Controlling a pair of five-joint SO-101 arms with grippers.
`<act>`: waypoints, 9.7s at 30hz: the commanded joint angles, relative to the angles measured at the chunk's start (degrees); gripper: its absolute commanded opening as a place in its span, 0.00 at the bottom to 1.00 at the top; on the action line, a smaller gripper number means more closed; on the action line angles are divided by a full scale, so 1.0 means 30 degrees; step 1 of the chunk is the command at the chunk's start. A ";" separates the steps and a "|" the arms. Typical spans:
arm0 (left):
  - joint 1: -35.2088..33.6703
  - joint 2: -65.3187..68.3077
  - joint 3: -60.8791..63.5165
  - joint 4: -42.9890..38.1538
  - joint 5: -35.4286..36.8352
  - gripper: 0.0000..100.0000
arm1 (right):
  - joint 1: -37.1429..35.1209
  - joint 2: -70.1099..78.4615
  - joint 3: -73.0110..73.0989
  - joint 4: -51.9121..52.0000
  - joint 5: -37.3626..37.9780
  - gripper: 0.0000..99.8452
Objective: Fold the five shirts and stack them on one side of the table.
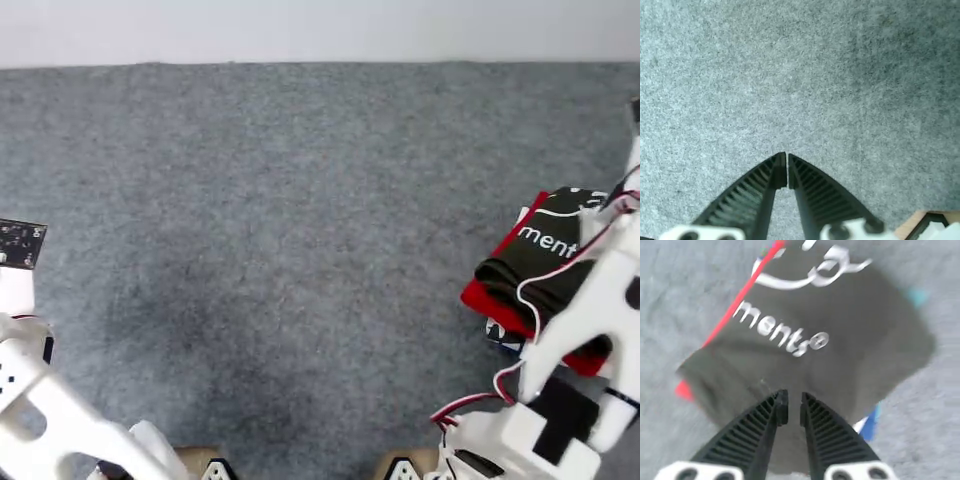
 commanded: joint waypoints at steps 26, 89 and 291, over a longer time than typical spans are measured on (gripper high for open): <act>0.0117 -0.0440 -0.0190 -0.0293 -0.1260 0.01 | 0.0161 -0.2564 0.2608 0.0864 0.2520 0.01; 0.9026 -0.0469 -0.2652 -0.0293 1.7495 0.02 | -0.1832 -1.2117 0.8791 -0.0278 -0.4396 0.01; 1.6293 -2.1216 1.9619 -0.4806 1.8579 0.01 | -1.1473 -3.3714 3.5868 -0.6022 -0.8967 0.01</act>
